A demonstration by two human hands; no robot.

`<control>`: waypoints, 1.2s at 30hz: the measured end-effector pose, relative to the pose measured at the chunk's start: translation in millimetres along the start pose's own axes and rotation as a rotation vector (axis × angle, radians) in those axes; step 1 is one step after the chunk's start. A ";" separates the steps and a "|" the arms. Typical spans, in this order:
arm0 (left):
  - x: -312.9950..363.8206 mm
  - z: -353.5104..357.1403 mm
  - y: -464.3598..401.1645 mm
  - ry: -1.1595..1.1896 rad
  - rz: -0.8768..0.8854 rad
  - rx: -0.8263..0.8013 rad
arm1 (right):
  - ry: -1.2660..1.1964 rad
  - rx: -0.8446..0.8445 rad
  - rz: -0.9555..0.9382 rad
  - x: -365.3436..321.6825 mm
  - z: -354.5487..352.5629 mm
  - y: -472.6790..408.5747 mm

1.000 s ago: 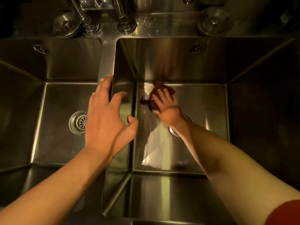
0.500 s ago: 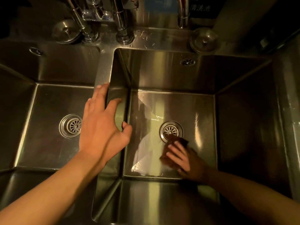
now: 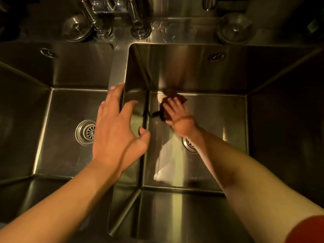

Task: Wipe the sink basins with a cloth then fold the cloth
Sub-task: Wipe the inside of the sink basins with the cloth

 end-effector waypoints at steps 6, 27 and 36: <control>-0.6 1.6 -1.3 -0.002 0.011 0.012 | -0.083 0.215 0.277 122.9 -40.3 75.8; 2.2 -11.5 1.6 0.091 0.057 0.004 | -0.381 -0.069 0.536 22.6 -22.4 213.1; -4.4 -27.8 6.1 0.221 0.092 -0.192 | -0.445 0.132 0.513 -21.2 -111.1 234.5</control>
Point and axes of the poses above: each hand's wrist, its own y-axis away from the middle knuckle, its own z-axis out of the palm, x = y × z, the point moved 7 cm from there along -y, towards the middle knuckle, and after that the axes turned 13 degrees about -y, right-handed, at the moved point
